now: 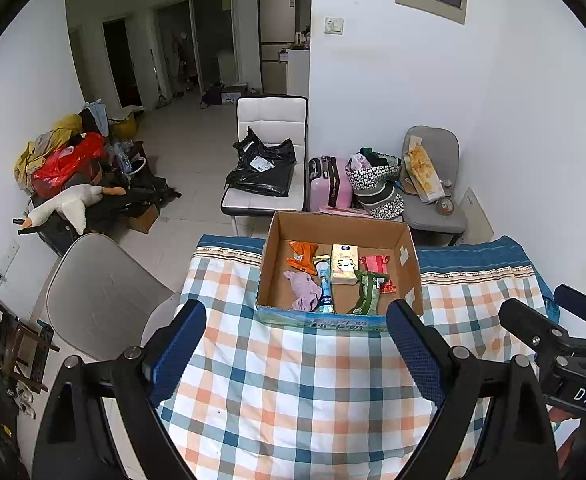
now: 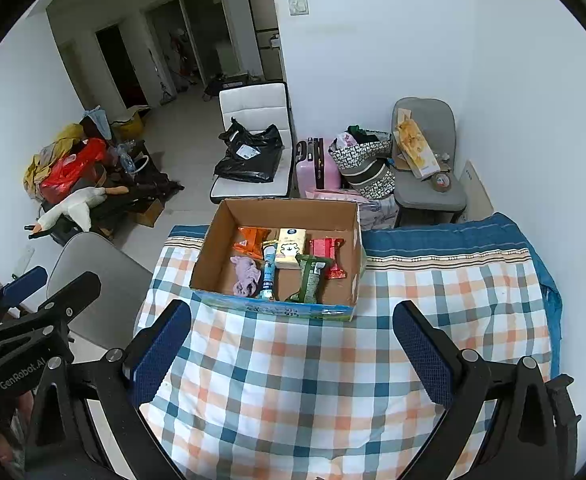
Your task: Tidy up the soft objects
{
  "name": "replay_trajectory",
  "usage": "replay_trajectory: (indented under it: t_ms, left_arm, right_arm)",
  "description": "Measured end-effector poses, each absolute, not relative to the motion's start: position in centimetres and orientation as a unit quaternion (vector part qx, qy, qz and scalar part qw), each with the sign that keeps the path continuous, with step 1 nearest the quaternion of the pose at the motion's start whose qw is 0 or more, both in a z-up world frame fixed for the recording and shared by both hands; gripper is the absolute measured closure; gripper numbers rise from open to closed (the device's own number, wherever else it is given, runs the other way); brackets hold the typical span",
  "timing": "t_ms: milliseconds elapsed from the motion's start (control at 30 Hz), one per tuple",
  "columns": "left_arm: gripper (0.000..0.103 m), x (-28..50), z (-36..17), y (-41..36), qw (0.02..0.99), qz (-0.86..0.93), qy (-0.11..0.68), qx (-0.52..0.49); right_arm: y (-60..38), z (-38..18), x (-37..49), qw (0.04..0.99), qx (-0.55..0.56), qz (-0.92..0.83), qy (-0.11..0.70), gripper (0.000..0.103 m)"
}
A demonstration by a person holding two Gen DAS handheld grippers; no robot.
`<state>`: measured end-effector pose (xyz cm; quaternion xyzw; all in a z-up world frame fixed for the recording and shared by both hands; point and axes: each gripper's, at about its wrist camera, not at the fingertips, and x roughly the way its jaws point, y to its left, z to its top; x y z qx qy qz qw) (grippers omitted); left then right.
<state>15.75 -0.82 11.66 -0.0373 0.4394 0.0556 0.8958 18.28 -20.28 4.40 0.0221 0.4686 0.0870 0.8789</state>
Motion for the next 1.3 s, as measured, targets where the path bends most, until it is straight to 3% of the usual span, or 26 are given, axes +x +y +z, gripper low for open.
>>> replay_trajectory:
  t_ms: [500, 567, 1300]
  left_arm:
    - [0.010, 14.2, 13.2, -0.9, 0.906, 0.051, 0.420, -0.028]
    - [0.000, 14.2, 13.2, -0.9, 0.905, 0.053, 0.421, -0.028]
    - [0.000, 13.7, 14.1, -0.4, 0.910, 0.060, 0.409, -0.037]
  right_arm:
    - [-20.8, 5.3, 17.8, 0.882, 0.019, 0.080, 0.465, 0.000]
    - [-20.9, 5.3, 17.7, 0.882, 0.017, 0.077, 0.464, 0.000]
    - [-21.7, 6.5, 17.3, 0.887, 0.012, 0.073, 0.457, 0.000]
